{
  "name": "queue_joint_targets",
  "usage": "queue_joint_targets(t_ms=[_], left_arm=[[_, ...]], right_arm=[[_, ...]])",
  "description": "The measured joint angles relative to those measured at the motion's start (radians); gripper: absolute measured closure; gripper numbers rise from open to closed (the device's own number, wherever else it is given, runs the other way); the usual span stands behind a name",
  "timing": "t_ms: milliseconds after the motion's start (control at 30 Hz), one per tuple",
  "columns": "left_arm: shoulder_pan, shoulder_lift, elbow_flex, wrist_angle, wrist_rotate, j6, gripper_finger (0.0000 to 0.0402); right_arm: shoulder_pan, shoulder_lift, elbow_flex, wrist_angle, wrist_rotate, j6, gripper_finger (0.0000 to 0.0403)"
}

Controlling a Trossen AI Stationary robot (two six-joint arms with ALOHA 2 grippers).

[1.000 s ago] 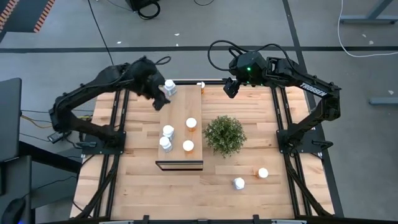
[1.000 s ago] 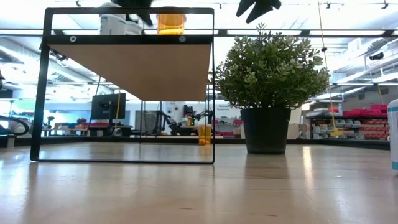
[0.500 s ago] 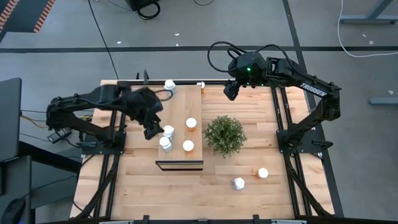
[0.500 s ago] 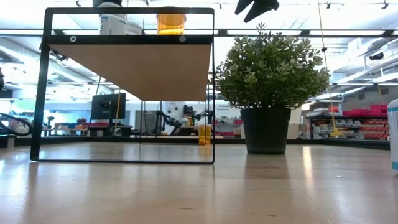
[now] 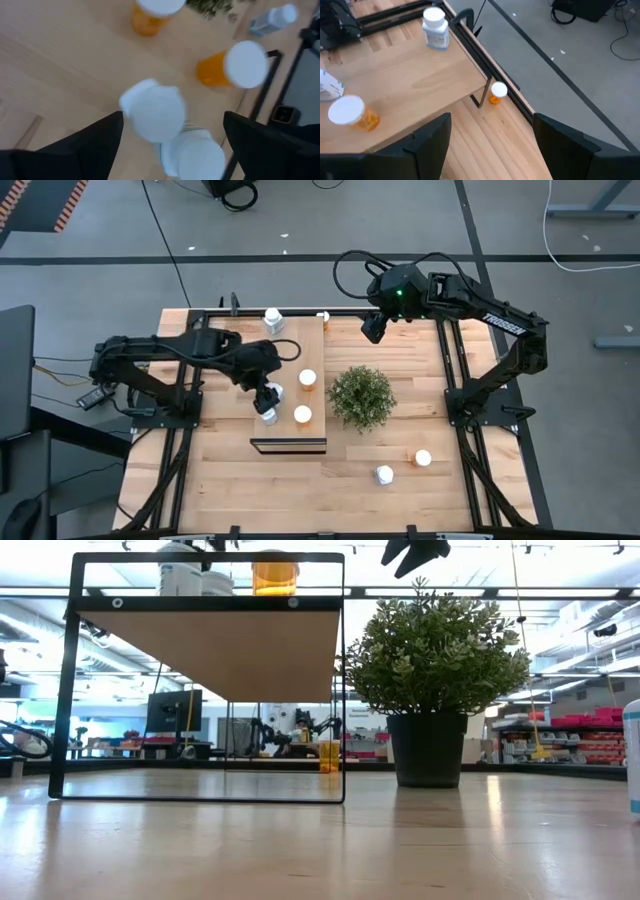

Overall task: Pick and place medicine bottles onto shelf by color
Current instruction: Adjust the white pill bottle on the shelf

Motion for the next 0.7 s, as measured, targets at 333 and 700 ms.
queue_joint_targets(t_ms=[333, 700], left_arm=[[0.011, 0.04, 0.0, -0.021, -0.048, 0.015, 0.0051], [0.014, 0.039, 0.0, -0.049, -0.079, 0.031, 0.0057]], right_arm=[[0.0, 0.0, 0.0, -0.06, -0.002, -0.003, 0.0116], [0.0, 0.0, 0.0, -0.06, -0.002, 0.0, 0.0116]])
